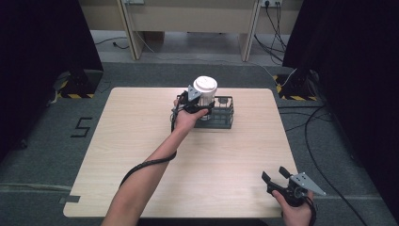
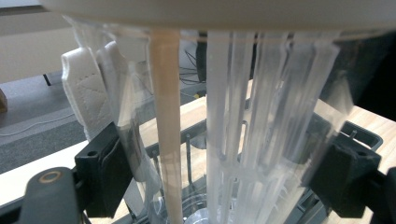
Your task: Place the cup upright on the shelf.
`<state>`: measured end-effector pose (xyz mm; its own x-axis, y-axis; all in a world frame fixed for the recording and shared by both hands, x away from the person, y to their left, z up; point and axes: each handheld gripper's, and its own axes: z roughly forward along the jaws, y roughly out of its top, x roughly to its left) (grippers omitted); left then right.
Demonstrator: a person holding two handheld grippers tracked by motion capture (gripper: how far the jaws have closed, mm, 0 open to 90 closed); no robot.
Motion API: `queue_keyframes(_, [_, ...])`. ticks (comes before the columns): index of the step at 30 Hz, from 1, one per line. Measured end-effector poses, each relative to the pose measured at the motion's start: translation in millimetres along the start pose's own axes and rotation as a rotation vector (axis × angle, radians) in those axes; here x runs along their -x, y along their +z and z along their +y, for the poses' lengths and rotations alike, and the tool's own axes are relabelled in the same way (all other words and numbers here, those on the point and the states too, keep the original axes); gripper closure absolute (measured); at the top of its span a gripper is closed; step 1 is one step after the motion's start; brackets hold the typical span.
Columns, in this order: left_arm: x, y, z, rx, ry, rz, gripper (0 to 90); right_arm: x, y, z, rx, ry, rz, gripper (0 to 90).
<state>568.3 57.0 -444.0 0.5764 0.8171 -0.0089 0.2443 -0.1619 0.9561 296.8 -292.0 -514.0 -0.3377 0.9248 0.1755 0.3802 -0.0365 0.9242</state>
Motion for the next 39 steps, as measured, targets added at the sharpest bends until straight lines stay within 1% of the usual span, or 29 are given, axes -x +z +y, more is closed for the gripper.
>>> queue_keyframes(7, [0.7,-2.1,-0.2,-0.004,0.003,-0.002,16.7,0.0,0.1,0.0,-0.001,0.001,0.001,21.1])
queue_keyframes(10, [1.7,-4.2,-0.1,-0.005,-0.001,0.002,15.1,0.1,0.1,0.0,-0.001,0.002,0.001,21.1])
queue_keyframes(18, [1.9,-11.4,1.7,0.012,0.001,0.003,14.6,-0.1,0.2,0.0,-0.002,0.001,0.0,21.1])
queue_keyframes(23, [1.0,-19.7,1.7,0.014,-0.009,-0.003,14.6,-0.3,0.3,0.0,-0.002,0.002,-0.001,21.0])
queue_keyframes(27, [1.5,-27.4,2.2,0.026,-0.006,-0.013,14.6,-0.4,0.5,0.0,-0.002,0.002,-0.001,21.1])
queue_keyframes(29, [0.8,-30.6,2.6,0.023,-0.003,-0.012,14.6,-0.4,0.6,0.0,-0.002,0.002,-0.002,21.1])
queue_keyframes(32, [-0.4,-35.4,3.5,0.028,-0.009,-0.011,14.6,-0.5,0.4,0.0,-0.002,0.003,-0.003,21.0])
queue_keyframes(37, [-2.2,-43.9,3.7,0.03,-0.004,-0.013,14.7,-0.4,0.6,0.0,-0.002,0.005,-0.004,21.0])
queue_keyframes(39, [-4.8,-49.5,2.5,0.033,-0.004,-0.016,14.7,-0.3,0.4,0.0,-0.002,0.001,-0.006,21.0])
